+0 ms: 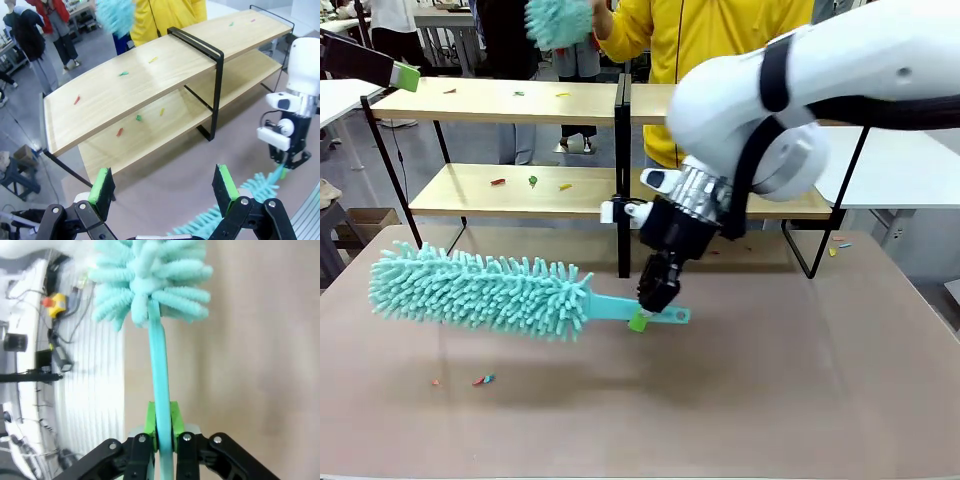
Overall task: Clean the shelves.
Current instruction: Clean a randomly selected level of the Shelf with the Duster.
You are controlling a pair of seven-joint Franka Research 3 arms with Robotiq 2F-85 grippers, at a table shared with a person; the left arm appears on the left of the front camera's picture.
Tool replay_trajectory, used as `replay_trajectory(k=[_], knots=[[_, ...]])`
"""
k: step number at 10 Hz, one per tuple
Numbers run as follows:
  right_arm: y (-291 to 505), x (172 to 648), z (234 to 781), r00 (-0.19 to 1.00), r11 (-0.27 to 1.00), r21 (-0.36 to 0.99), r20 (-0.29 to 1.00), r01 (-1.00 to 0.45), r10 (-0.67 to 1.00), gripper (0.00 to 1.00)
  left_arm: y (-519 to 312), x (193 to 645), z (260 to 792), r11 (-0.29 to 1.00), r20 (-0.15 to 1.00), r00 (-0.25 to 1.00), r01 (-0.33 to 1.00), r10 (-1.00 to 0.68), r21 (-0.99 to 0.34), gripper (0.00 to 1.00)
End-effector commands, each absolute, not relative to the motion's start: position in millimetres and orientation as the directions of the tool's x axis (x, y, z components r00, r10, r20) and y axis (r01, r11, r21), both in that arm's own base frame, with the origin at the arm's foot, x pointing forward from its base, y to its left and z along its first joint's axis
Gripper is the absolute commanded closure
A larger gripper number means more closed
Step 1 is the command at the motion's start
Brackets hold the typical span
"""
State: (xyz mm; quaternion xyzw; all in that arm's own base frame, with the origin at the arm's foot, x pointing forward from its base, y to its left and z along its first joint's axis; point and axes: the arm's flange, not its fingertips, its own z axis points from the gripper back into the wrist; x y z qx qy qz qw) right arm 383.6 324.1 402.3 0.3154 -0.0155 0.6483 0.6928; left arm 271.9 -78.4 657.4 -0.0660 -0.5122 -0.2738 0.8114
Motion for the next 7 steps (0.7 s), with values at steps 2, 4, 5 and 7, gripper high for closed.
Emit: replay_trajectory(k=[2, 4, 5, 7], knots=[[256.3, 328.1, 411.9, 0.230, -0.002, 0.514, 0.388, -0.858, 0.893, 0.88, -77.2, 272.3, 656.7, 0.840, 0.865, 0.323, 0.512, -0.384, 0.182, 0.00], [216.2, 275.9, 409.9, 0.289, 0.067, 0.474, 0.414, -0.878, 0.863, 0.88, -77.2, 272.3, 656.7, 0.840, 0.865, 0.323, 0.512, -0.384, 0.182, 0.00], [200.2, 245.5, 408.7, 0.309, 0.108, 0.420, 0.449, -0.901, 0.839, 0.88, -77.2, 272.3, 656.7, 0.840, 0.865, 0.323, 0.512, -0.384, 0.182, 0.00], [210.4, 283.9, 400.7, 0.284, 0.061, 0.492, 0.392, -0.869, 0.875, 0.88, -77.2, 272.3, 656.7, 0.840, 0.865, 0.323, 0.512, -0.384, 0.182, 0.00]])
